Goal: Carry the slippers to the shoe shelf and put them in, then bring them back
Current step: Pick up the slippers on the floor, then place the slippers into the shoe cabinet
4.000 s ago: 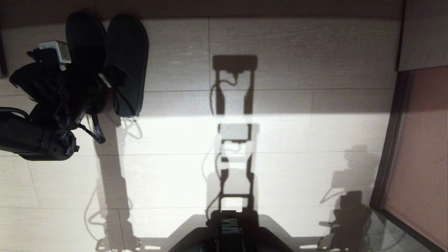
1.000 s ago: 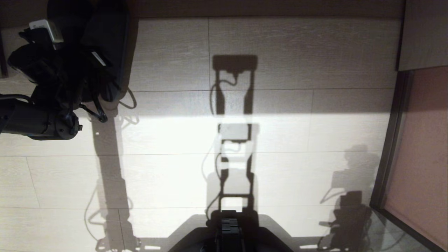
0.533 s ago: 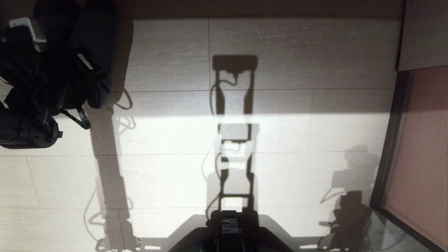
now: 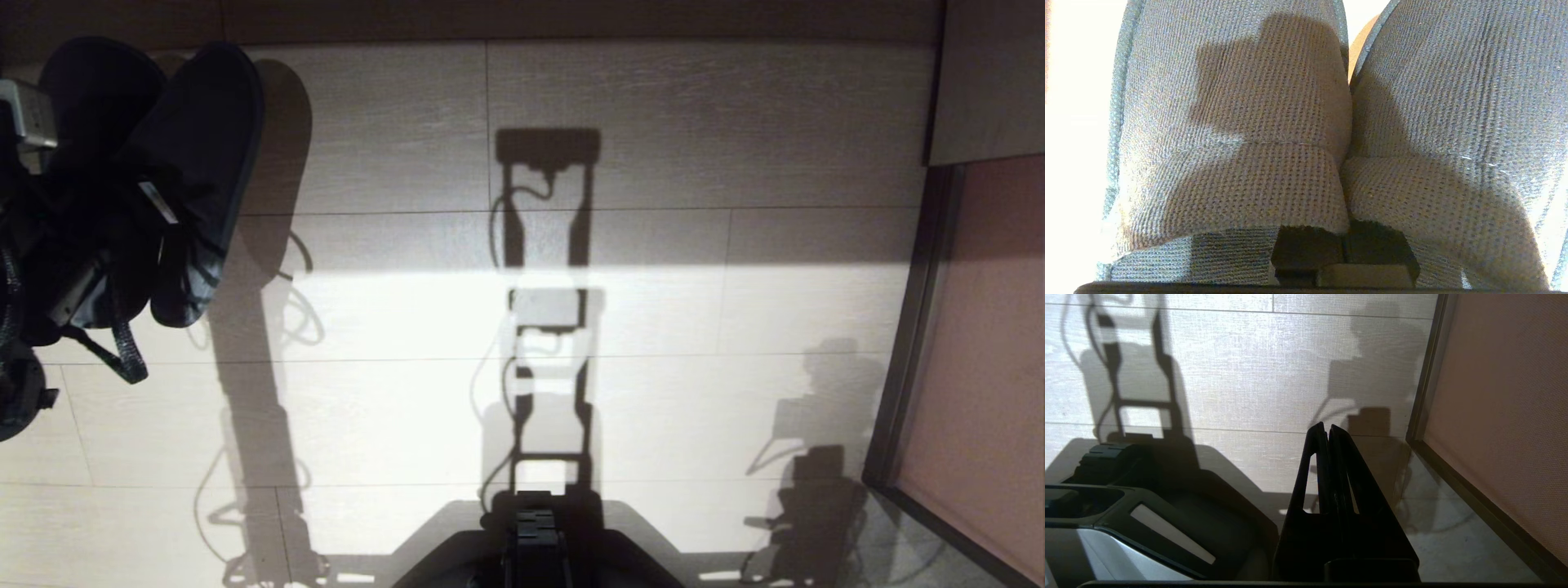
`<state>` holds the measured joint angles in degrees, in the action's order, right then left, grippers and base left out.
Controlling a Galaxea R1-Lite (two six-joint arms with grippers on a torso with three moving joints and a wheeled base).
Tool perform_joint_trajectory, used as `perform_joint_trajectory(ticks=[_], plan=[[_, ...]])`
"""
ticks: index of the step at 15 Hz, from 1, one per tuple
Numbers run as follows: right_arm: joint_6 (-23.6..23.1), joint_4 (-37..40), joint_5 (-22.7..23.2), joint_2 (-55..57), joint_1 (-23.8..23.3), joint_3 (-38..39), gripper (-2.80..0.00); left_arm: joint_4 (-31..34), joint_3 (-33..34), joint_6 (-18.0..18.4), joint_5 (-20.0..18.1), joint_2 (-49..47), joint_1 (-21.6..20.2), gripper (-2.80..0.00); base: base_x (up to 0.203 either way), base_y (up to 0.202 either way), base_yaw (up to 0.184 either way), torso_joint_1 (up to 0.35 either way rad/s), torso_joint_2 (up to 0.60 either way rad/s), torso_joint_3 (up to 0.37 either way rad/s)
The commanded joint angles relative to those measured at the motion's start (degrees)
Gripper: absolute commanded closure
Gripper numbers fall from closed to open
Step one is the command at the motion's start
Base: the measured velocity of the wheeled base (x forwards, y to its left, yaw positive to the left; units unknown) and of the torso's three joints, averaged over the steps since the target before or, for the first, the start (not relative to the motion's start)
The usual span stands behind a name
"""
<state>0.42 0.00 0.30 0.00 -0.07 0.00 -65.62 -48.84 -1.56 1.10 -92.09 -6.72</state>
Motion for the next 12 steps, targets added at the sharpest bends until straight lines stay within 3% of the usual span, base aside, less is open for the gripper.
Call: perform_joint_trajectory(ticks=[1, 4, 7, 12], plan=[[0.0, 0.0, 0.0, -0.1, 0.0, 0.0, 0.0, 5.5, 4.6, 0.8, 0.1, 9.1, -1.2, 0.0, 0.0, 0.0, 0.0, 0.0, 0.0, 0.0], [0.0, 0.0, 0.0, -0.1, 0.1, 0.0, 0.0, 13.4, 8.6, 1.7, 0.2, 17.1, -3.1, 0.0, 0.0, 0.0, 0.0, 0.0, 0.0, 0.0], [-0.1, 0.0, 0.0, -0.1, 0.0, 0.0, 0.0, 16.8, 14.7, 3.0, 1.4, 24.5, -3.3, 0.0, 0.0, 0.0, 0.0, 0.0, 0.0, 0.0], [0.0, 0.0, 0.0, -0.1, 0.0, 0.0, 0.0, 18.0, 30.2, 7.0, 8.3, 38.0, 0.7, 0.0, 0.0, 0.0, 0.0, 0.0, 0.0, 0.0]])
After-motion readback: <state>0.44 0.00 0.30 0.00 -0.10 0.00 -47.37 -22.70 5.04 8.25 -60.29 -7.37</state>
